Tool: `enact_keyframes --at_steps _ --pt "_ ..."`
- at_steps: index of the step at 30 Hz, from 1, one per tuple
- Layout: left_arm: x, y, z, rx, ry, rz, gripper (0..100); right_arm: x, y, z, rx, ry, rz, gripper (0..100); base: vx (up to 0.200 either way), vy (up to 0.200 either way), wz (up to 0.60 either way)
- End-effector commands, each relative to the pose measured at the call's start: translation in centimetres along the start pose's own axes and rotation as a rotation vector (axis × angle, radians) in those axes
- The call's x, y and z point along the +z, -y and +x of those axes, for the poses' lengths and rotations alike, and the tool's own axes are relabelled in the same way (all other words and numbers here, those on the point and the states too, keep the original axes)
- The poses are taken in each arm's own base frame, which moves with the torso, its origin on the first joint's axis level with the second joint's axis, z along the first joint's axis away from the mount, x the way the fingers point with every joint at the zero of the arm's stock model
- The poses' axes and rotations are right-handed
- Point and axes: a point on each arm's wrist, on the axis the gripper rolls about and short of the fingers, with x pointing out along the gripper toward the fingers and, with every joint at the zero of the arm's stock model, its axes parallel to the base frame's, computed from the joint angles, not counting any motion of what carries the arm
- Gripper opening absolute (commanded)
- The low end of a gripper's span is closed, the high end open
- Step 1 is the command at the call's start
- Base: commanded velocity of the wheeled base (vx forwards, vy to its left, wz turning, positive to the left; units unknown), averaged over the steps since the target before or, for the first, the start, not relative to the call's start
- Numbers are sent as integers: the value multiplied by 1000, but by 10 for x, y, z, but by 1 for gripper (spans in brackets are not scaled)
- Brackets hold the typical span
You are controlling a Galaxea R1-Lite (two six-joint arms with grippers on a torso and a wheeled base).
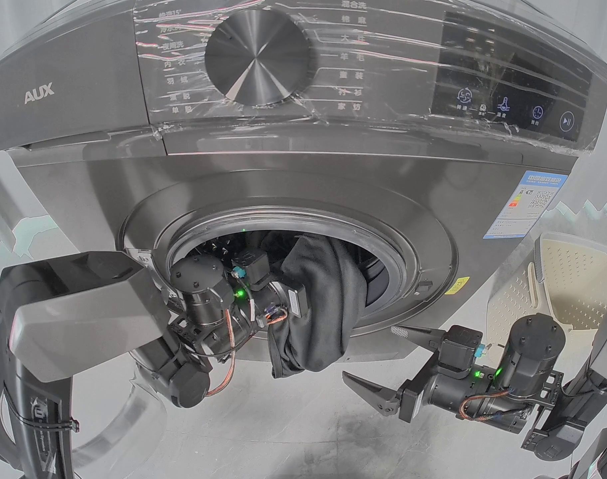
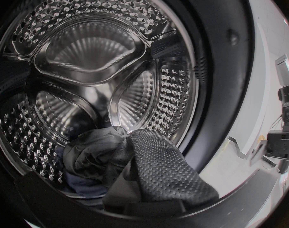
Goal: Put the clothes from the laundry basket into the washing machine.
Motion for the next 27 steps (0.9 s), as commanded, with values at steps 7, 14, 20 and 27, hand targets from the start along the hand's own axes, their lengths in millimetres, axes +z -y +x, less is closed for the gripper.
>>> enact_keyframes --at_steps 7,14,20,27 --pt "-32 -29 54 98 77 8 0 -1 -1 0 3 -5 0 100 0 0 0" --pt "-21 -46 79 156 106 15 0 -1 -1 1 5 -5 -1 100 0 0 0" --pt "-9 -52 104 203 141 15 0 -2 -2 1 9 -8 -2 100 0 0 0" --pt "0 -61 124 270 219 15 0 -2 -2 1 9 -7 -2 100 0 0 0"
